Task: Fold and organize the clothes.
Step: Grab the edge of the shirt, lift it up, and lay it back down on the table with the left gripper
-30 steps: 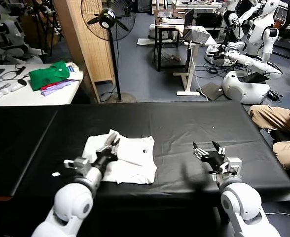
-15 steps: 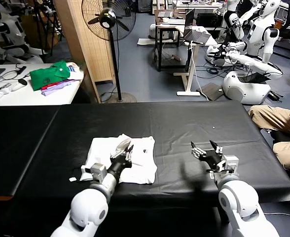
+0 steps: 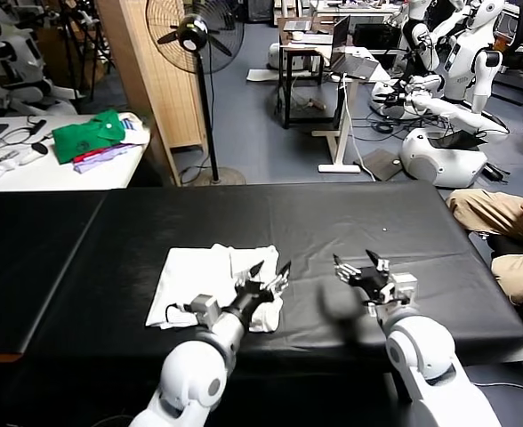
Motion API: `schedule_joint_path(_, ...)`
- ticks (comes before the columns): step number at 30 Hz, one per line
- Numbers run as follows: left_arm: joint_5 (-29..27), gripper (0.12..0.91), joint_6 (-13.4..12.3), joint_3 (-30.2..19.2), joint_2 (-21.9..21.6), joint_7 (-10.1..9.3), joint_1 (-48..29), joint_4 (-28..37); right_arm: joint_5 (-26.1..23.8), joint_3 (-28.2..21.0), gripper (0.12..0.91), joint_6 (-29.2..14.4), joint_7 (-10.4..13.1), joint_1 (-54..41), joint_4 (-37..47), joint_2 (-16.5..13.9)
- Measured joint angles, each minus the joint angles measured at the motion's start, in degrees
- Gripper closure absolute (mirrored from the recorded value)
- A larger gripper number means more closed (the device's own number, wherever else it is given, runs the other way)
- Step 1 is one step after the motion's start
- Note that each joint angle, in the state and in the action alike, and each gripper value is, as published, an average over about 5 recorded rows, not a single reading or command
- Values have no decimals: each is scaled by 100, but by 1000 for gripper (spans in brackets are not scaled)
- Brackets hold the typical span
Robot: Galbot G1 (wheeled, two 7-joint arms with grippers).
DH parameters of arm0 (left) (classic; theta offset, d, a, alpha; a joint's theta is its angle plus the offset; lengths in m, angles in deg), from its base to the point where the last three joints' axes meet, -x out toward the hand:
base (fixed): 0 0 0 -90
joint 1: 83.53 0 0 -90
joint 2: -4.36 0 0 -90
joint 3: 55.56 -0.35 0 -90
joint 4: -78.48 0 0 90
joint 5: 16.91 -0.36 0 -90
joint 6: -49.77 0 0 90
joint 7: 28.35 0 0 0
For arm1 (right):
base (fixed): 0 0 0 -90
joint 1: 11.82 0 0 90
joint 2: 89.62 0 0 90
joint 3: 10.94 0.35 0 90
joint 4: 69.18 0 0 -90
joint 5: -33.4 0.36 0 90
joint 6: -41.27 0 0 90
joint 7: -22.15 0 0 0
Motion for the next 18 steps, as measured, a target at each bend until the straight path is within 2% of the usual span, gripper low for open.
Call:
schedule_joint_path(4,-335,237,-239,403,-415,37,112,-184,-57,-588,227,-131,-365,-339,167,67)
schedule_joint_path(9,-423,232,-282,1109,-984,-11,341,-257,-407,-1514,227,-201,-683,-875,469,212)
schedule_joint_path(13,-550,232,-310,1506,-1152,-20,549,-309,-811,-2161,227,-190,-686,-1267,831,349)
schedule_joint_path(18,-669,232,-343,1710,-1189,-11,729,-301,-1317,-2635,227,-174,-457,-1608,1344,596)
